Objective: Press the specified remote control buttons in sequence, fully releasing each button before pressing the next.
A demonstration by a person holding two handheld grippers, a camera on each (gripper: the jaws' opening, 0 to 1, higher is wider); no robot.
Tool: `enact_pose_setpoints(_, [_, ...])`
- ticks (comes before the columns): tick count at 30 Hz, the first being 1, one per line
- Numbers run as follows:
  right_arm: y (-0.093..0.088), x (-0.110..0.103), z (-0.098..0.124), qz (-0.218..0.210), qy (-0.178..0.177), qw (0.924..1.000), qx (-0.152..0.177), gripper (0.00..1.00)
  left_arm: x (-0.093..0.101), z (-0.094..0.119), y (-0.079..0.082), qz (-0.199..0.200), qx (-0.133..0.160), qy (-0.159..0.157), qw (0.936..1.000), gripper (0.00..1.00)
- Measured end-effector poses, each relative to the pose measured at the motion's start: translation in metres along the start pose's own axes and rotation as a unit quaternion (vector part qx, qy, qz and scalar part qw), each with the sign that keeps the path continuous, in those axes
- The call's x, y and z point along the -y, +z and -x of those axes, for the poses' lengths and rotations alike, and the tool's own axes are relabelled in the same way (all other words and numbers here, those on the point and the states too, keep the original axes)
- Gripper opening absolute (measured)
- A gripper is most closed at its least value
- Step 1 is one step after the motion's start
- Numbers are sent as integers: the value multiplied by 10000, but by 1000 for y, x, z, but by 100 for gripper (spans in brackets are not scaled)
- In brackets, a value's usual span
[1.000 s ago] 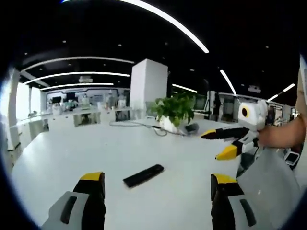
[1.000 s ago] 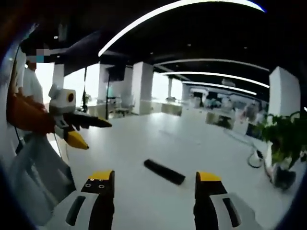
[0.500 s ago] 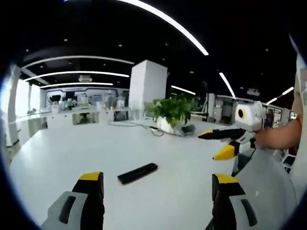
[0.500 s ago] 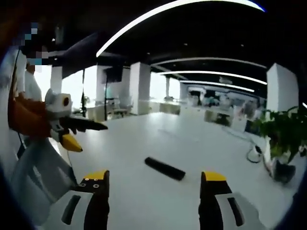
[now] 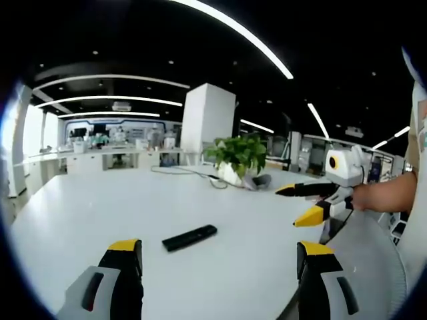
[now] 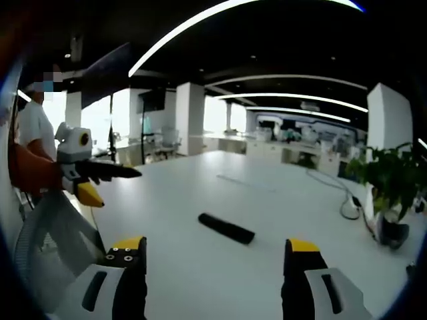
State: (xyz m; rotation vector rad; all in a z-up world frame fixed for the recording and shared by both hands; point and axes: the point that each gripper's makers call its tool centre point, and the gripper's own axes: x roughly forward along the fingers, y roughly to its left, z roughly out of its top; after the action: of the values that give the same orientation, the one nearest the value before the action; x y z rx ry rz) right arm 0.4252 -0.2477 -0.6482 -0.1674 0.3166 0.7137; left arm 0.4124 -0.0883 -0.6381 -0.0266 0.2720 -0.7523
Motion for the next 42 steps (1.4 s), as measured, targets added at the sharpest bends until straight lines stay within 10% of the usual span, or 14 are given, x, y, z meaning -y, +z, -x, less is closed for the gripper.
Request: enact_pose_setpoints(42, [10,1,8,-157,-26,9998,127,87,-20,4,11,1,65,166,9998,100])
